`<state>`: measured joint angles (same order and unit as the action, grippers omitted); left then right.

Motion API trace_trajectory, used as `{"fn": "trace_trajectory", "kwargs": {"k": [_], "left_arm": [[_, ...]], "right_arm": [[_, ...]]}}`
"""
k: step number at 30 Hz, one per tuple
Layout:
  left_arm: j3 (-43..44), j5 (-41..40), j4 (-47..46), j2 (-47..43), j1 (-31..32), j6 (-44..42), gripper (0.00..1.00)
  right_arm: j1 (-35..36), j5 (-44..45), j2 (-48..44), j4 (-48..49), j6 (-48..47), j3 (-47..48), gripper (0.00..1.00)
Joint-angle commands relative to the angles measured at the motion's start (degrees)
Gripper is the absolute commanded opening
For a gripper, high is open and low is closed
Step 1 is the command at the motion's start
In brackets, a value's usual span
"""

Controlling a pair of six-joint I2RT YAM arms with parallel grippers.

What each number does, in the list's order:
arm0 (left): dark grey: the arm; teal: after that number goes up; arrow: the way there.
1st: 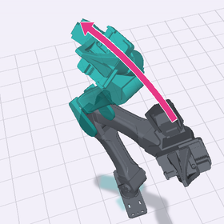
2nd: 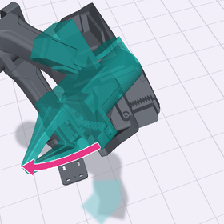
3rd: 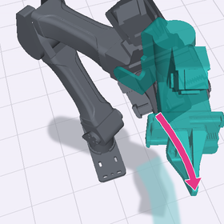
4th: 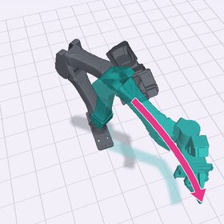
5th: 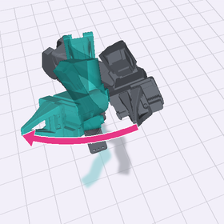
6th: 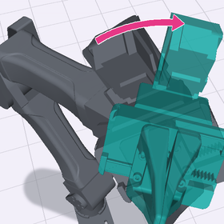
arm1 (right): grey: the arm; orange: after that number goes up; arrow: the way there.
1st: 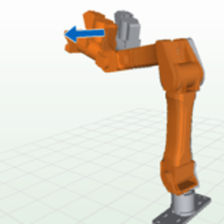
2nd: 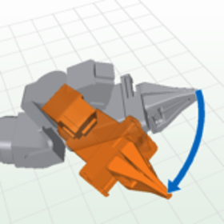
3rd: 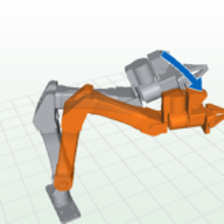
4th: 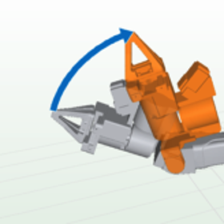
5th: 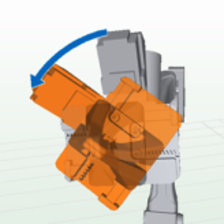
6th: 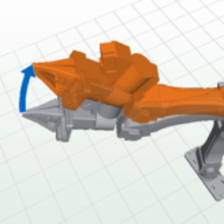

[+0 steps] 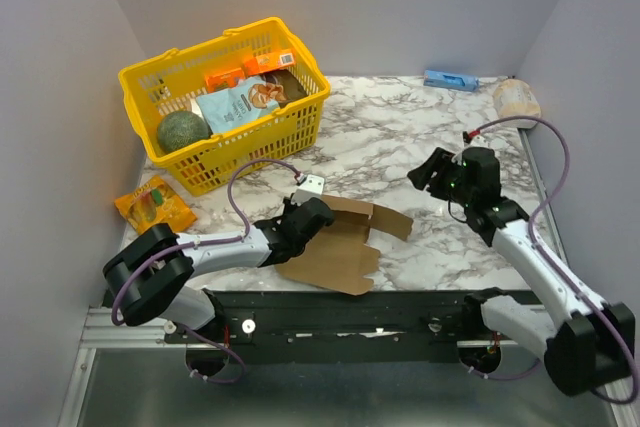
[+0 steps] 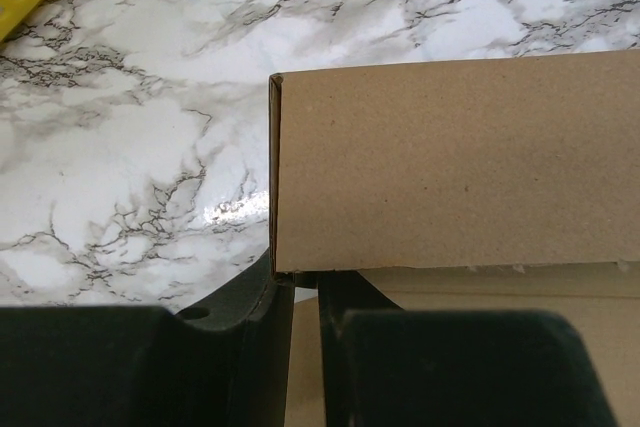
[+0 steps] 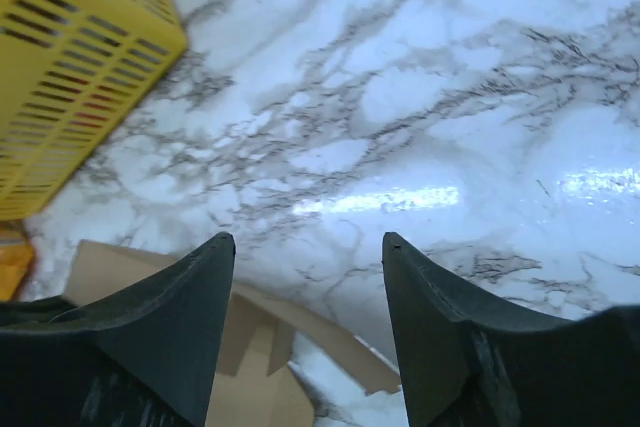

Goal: Fold the paper box

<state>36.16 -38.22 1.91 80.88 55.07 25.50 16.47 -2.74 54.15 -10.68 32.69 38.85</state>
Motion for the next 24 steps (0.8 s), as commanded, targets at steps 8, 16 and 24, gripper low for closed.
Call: {"fn": "trace_trajectory", "kwargs": {"k": [8,16,24], "left_arm": [[-0.6,-0.7,2.0,-0.7,-0.9,-0.5,0.20],[0.2,-0.7,2.2,0.8,-0.9,-0.8,0.20],[0.6,-0.8,2.6,1.2,-1.0,-0.5,0.20]], "right_arm": [[-2.4,-5.8,11.3,7.3,2.5,-12.7,0.67],[-0.4,-17.6,8.6,15.8,-2.4,-18.2,0.66],[2.2,-22.2,11.1,15.7,-5.1,-15.3,0.66]]}}
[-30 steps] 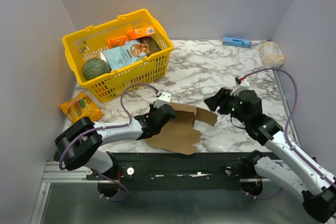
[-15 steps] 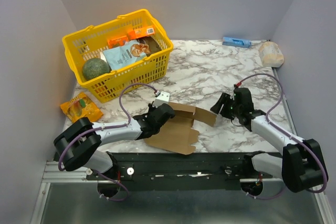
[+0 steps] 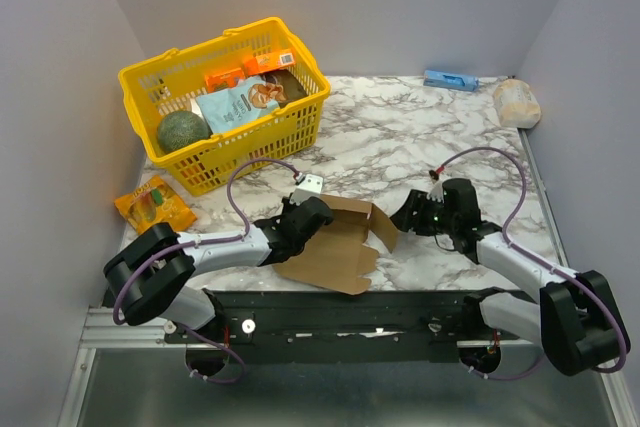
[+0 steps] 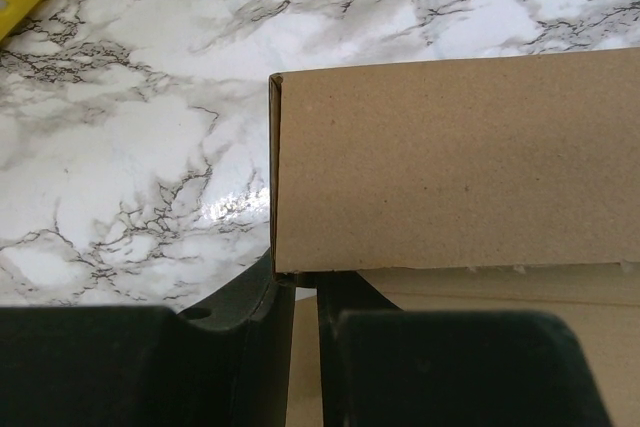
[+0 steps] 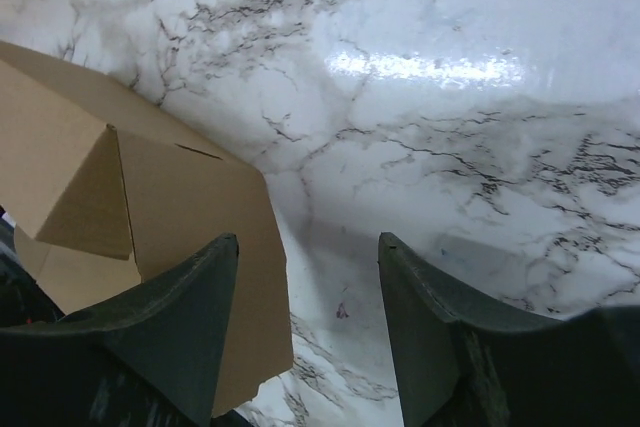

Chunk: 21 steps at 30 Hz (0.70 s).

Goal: Fold the paper box

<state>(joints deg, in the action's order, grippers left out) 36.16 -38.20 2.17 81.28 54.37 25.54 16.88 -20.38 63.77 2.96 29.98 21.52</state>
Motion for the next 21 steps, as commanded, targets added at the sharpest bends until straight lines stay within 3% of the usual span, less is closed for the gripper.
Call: {"fn": "trace_trajectory", "kwargs": {"k": [1,10,21], "left_arm": [[0.6,-0.8,2.5,0.7,-0.3,-0.5,0.20],[0.5,-0.7,2.6,0.6,-0.3,-0.5,0.20],[-0.2,-0.5,2.2,-0.5,-0.2,-0.5,0.20]], "right_arm": [[3.0,-4.7,1.5,2.2,-2.3,2.0,0.66],[10.1,-4.1,0.5,7.1,-0.1,0.8,0.65],[12.8,-2.2,6.6,17.4,-2.1,0.5,0.66]]}}
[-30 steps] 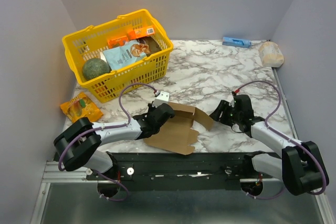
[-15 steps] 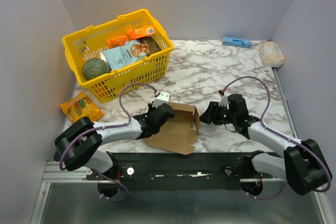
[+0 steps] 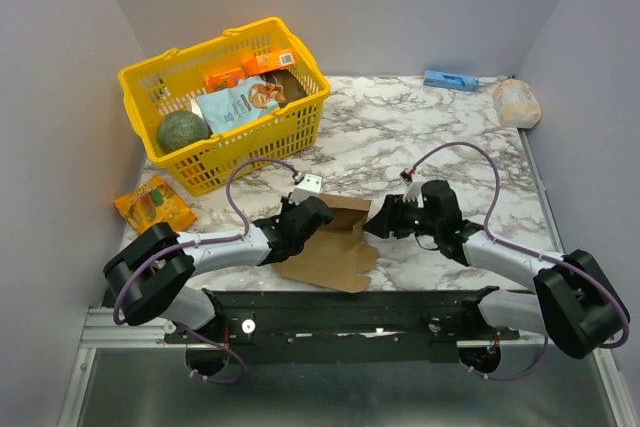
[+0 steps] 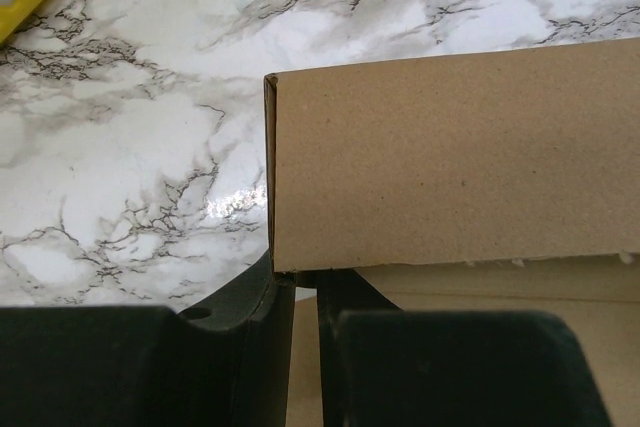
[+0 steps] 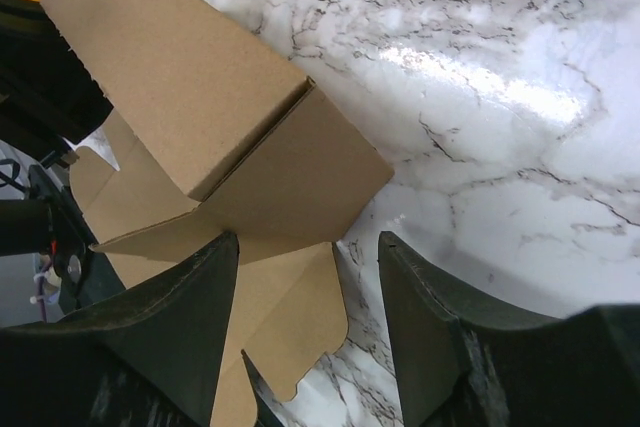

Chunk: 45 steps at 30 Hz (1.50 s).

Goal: Fold the paper box

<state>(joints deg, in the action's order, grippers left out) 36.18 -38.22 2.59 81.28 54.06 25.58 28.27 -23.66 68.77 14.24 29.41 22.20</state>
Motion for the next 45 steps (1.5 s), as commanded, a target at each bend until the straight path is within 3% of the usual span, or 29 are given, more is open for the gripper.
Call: {"fn": "trace_trajectory", "kwargs": {"k": [1,24,30,40,45], "left_arm": [[-0.4,-0.5,1.6,-0.9,0.0,-0.4,0.20],[-0.6,0.9,0.8,-0.9,0.0,-1.6,0.20],[-0.6,0.9,0.9,-0.9,0.0,-1.5,0.20],[-0.4,1.2,1.3,-0.5,0.0,-1.7,0.19],[-0.3,1.1,1.4,-0.6,0.0,-1.6,0.19]], "right_arm": [[1.6,1.8,1.9,6.5,-1.8,-0.2,0.66],[4.6,12.6,11.7,23.0,-7.0,0.3,0.61],[4.8,14.0,14.3,26.8,-7.1,0.5,0.56],[5.0,13.8,18.7,30.8,-7.5,2.8,0.59],[5.1,14.4,19.9,31.6,-7.3,3.6,0.56]]}}
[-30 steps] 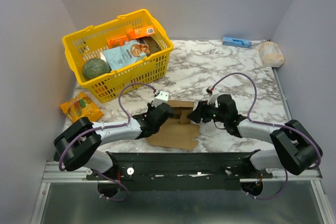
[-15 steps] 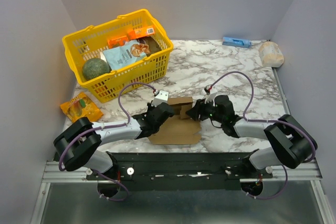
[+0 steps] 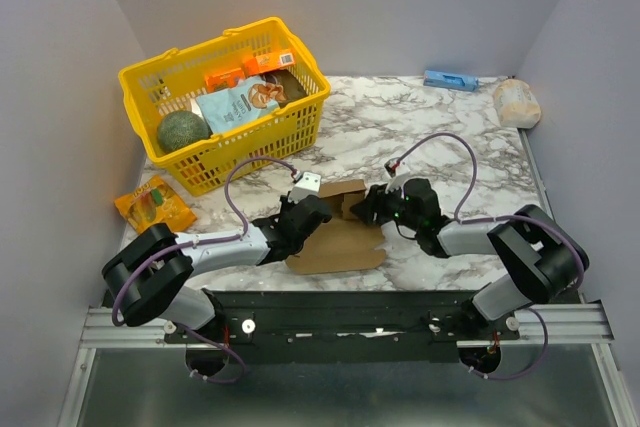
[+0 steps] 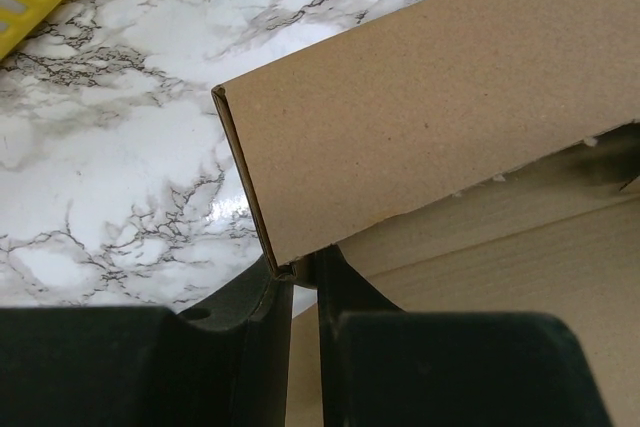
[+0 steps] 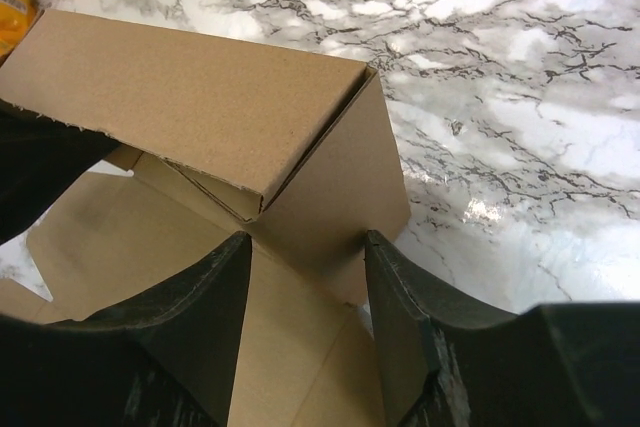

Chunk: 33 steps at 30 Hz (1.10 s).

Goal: Fold the paper box

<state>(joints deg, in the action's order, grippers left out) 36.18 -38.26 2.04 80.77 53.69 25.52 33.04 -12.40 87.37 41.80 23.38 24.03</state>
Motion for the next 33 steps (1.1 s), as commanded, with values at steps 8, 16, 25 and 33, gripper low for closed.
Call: {"fn": "trace_trajectory", "kwargs": {"k": [8,16,25,33], "left_arm": [[-0.1,1.3,1.9,0.3,0.4,-1.4,0.19],[0.7,2.2,2.4,0.3,0.4,0.4,0.19],[2.0,3.5,2.0,0.5,0.4,1.8,0.19],[1.7,5.5,0.9,0.6,0.4,2.9,0.19]], "right_arm": [[0.9,9.1,2.4,4.3,0.5,1.8,0.50],[4.3,19.9,2.5,0.9,0.4,3.1,0.37],[8.2,36.5,1.2,-4.0,2.7,3.4,0.36],[10.4,49.3,2.9,-16.7,9.7,8.5,0.36]]}}
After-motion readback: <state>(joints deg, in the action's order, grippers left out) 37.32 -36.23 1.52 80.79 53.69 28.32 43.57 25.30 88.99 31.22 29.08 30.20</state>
